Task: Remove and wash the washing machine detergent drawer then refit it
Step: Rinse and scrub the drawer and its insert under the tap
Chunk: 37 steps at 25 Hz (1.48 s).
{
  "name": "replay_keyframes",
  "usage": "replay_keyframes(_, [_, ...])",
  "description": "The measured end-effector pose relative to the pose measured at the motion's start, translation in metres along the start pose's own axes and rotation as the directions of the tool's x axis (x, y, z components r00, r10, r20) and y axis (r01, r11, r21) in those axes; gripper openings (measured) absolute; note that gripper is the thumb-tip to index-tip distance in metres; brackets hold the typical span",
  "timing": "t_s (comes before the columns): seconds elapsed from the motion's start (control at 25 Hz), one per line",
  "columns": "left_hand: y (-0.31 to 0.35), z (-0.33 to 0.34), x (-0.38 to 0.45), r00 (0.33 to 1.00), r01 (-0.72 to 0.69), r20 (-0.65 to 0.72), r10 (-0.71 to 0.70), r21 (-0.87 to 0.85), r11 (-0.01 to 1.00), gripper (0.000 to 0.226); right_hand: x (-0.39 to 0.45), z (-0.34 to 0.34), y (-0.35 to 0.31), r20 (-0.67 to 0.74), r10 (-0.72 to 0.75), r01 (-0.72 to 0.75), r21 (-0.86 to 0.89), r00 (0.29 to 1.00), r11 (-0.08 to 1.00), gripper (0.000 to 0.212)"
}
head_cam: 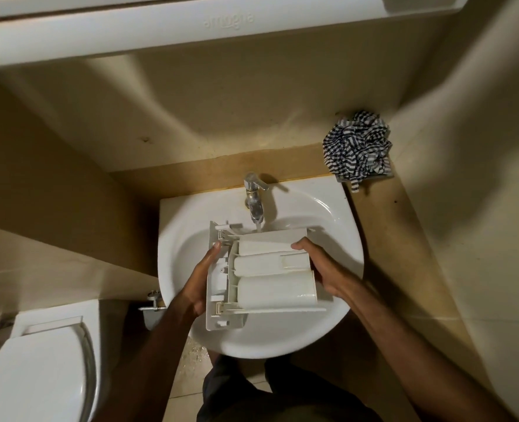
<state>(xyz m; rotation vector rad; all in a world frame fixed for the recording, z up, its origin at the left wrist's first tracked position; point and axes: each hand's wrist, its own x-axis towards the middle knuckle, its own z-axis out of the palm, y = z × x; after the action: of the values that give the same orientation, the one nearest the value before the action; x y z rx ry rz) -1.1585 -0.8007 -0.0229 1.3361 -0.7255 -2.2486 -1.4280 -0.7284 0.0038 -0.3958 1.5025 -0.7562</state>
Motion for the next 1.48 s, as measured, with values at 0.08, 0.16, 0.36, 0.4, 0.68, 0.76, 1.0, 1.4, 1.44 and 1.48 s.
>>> replay_keyframes(0.08, [-0.007,0.002,-0.004,0.996,-0.075,-0.045,0.075,0.008,0.997,0.054,0.019,-0.005,-0.007,-0.008,-0.098,0.095,-0.150,0.995,0.984,0.026])
replay_keyframes(0.16, [-0.015,0.004,-0.007,0.980,-0.165,-0.099,0.172,0.072,0.984,0.061,0.034,-0.004,-0.010,-0.049,-0.225,0.202,-0.286,0.973,0.937,0.030])
replay_keyframes(0.36, [-0.028,0.008,-0.009,0.939,-0.217,-0.237,0.249,0.153,0.964,0.086,0.050,0.007,-0.003,-0.142,-0.504,0.306,-0.645,0.852,0.700,0.045])
replay_keyframes(0.4, [-0.026,0.008,-0.008,0.938,-0.216,-0.238,0.252,0.166,0.962,0.090,0.051,0.008,-0.002,-0.130,-0.577,0.330,-0.709,0.807,0.623,0.045])
replay_keyframes(0.68, [-0.026,0.019,0.002,0.915,-0.316,-0.165,0.368,0.275,0.908,0.080,0.070,0.017,-0.022,0.160,-0.724,0.322,-0.942,0.671,0.091,0.052])
replay_keyframes(0.76, [-0.028,0.021,0.004,0.906,-0.337,-0.165,0.389,0.274,0.901,0.081,0.070,0.022,-0.021,0.131,-0.734,0.274,-0.959,0.666,0.078,0.055])
replay_keyframes(1.0, [-0.030,0.013,0.008,0.903,-0.341,-0.148,0.402,0.319,0.884,0.086,0.049,0.042,0.032,0.228,-0.806,0.274,-0.958,0.546,-0.086,0.057])
replay_keyframes(1.4, [-0.031,0.006,0.014,0.901,-0.340,-0.125,0.415,0.390,0.856,0.088,0.046,0.038,0.032,0.120,-0.768,0.168,-0.986,0.629,-0.016,0.067])
replay_keyframes(1.44, [-0.031,0.008,0.013,0.902,-0.339,-0.127,0.413,0.387,0.858,0.089,0.042,0.035,0.041,0.160,-0.769,0.196,-0.980,0.619,-0.047,0.066])
replay_keyframes(1.48, [-0.030,0.008,0.013,0.901,-0.339,-0.129,0.414,0.388,0.857,0.089,0.041,0.029,0.041,0.204,-0.764,0.223,-0.972,0.612,-0.081,0.064])
